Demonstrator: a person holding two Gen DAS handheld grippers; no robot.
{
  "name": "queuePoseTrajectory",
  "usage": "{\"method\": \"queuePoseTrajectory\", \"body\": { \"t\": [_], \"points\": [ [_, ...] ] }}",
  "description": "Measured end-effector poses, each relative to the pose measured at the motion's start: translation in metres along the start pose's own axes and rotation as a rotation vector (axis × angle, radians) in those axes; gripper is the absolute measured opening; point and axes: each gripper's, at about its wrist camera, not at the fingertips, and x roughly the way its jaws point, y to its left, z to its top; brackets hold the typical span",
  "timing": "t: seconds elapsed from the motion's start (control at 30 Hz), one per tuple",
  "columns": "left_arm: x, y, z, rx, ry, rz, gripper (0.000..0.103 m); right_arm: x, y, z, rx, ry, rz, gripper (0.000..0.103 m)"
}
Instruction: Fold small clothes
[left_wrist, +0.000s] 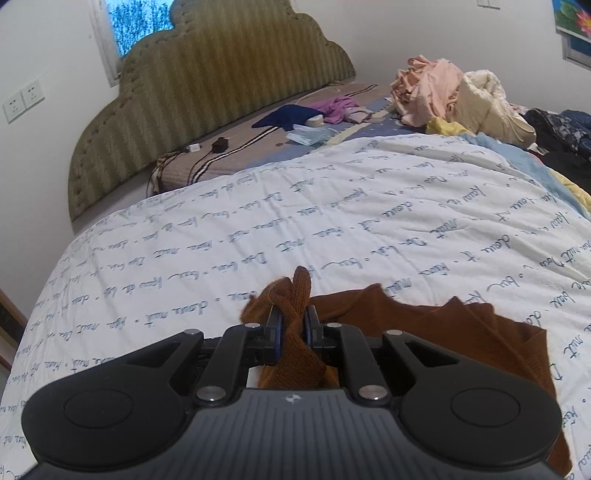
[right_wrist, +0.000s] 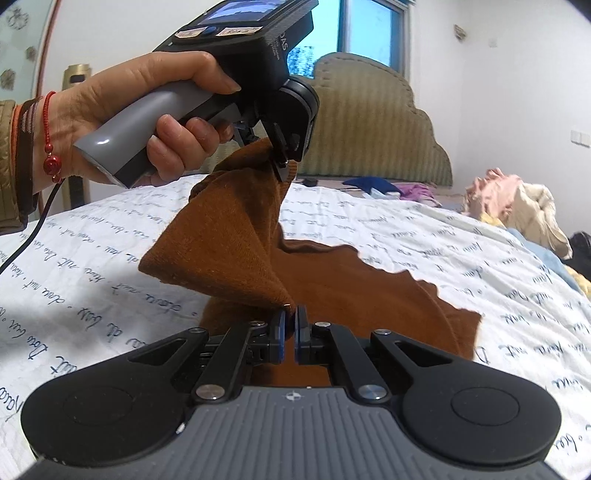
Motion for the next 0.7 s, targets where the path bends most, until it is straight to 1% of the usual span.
{"method": "queuePoseTrajectory", "body": {
  "t": [0.03, 0.07, 0.23, 0.33, 0.37, 0.43, 0.47, 0.5, 0.53, 0.6, 0.63, 0.67, 0.7],
  "points": [
    [0.001, -0.005, 0.001, 0.005, 0.000, -0.002, 0.011, -0.001, -0.004, -0.001, 0.012, 0.001, -0.003, 0.004],
    [0.001, -0.010, 0.002, 0.011, 0.000, -0.003, 0.011, -0.002, -0.008, -0.002, 0.024, 0.002, -0.008, 0.000],
    [0.005, -0.035, 0.008, 0.045, -0.004, -0.014, 0.010, -0.006, -0.029, -0.009, 0.076, 0.007, -0.047, 0.001],
    [0.011, -0.047, 0.009, 0.060, -0.001, -0.012, 0.008, -0.003, -0.041, -0.013, 0.108, 0.059, -0.044, 0.001],
    [0.013, -0.049, 0.009, 0.063, 0.003, -0.010, 0.007, -0.003, -0.043, -0.015, 0.106, 0.071, -0.031, 0.003],
    [0.018, -0.052, 0.008, 0.066, 0.011, -0.005, 0.006, -0.005, -0.044, -0.018, 0.094, 0.094, 0.008, 0.029],
    [0.020, -0.053, 0.008, 0.066, 0.014, -0.004, 0.006, -0.006, -0.043, -0.018, 0.089, 0.098, 0.025, 0.067],
    [0.021, -0.054, 0.007, 0.067, 0.017, -0.005, 0.006, -0.007, -0.040, -0.019, 0.073, 0.088, 0.040, 0.097],
    [0.022, -0.055, 0.007, 0.070, 0.018, -0.006, 0.006, -0.009, -0.035, -0.019, 0.036, 0.064, 0.060, 0.103],
    [0.024, -0.058, 0.006, 0.079, 0.017, 0.000, 0.006, -0.007, -0.022, -0.017, -0.056, 0.043, 0.074, 0.099],
    [0.024, -0.059, 0.005, 0.084, 0.017, 0.003, 0.006, -0.001, -0.016, -0.015, -0.082, 0.042, 0.057, 0.097],
    [0.025, -0.060, 0.005, 0.087, 0.018, 0.004, 0.006, 0.007, -0.013, -0.012, -0.084, 0.048, 0.046, 0.096],
    [0.027, -0.060, 0.005, 0.089, 0.023, 0.004, 0.006, 0.019, -0.015, -0.009, -0.061, 0.077, 0.055, 0.094]
  ]
}}
